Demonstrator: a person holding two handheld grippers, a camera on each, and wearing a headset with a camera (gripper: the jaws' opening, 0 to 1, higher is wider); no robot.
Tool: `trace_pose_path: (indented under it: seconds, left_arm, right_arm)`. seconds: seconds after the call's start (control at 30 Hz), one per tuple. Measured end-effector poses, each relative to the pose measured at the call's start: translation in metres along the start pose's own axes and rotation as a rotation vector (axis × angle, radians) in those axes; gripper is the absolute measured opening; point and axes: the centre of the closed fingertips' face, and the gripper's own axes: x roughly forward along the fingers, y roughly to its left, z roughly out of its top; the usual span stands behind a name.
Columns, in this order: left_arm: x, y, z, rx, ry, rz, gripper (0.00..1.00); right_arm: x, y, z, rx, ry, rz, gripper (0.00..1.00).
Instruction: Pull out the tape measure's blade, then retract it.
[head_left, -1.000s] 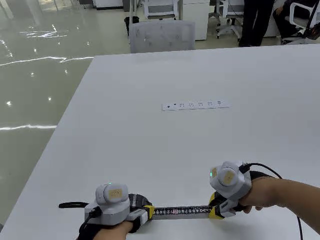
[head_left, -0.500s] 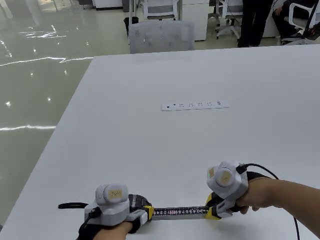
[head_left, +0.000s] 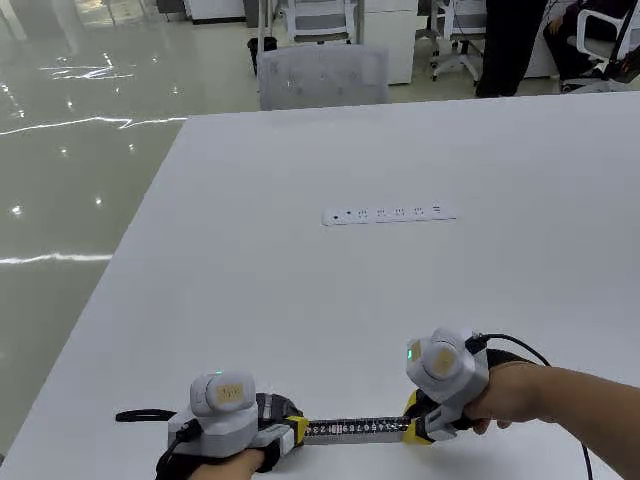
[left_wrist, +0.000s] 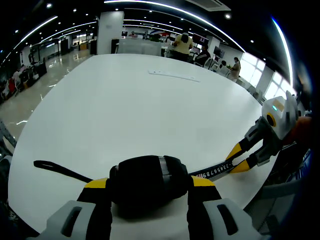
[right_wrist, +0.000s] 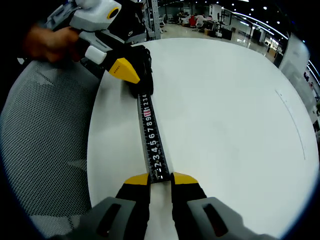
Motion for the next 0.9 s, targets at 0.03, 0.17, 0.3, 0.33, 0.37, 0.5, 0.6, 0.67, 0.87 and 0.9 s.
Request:
trace_pose_path:
  seconds: [0.03,0.17,0.3,0.33,0.37,0.5,0.6,0.67,0.87,0.9]
  left_arm:
    - [0.0,0.0,0.0,0.0,0.0,0.0,0.57]
    - [0.0,0.0,0.0,0.0,0.0,-0.001,0.57]
    - [0.0,0.001,0.0,-0.001,-0.001,-0.001,0.57]
    - [0.0,0.001,0.0,-0.002,-0.001,-0.001,0.57]
    - [0.0,0.001,0.0,-0.003,-0.001,-0.002,0.57]
    - [0.0,0.0,-0.001,-0.002,-0.001,-0.001,0.57]
    - [0.0,0.0,-0.001,-0.002,0.001,-0.002,0.57]
    - [0.0,0.0,-0.001,-0.001,0.001,-0.003,0.57]
    - [0.0,0.001,0.0,-0.007,0.0,-0.003,0.57]
    - [0.0,0.001,0.0,-0.008,-0.001,-0.003,0.57]
  right_arm:
    - [0.001,0.0,0.001,0.0,-0.001,0.0,0.14]
    - [0.003,0.001,0.004,-0.005,-0.003,0.0,0.14]
    - [0.004,0.002,0.006,-0.007,-0.005,0.001,0.14]
    - [0.004,0.002,0.007,-0.009,-0.007,0.0,0.14]
    - [0.004,0.002,0.007,-0.009,-0.008,0.001,0.14]
    - [0.005,0.002,0.009,-0.009,-0.013,0.001,0.14]
    - [0.007,0.003,0.011,0.0,-0.02,0.003,0.14]
    - [0.007,0.003,0.012,0.007,-0.026,0.006,0.14]
    - [0.01,0.003,0.016,0.006,-0.035,0.004,0.14]
    - [0.01,0.003,0.016,0.007,-0.035,0.004,0.14]
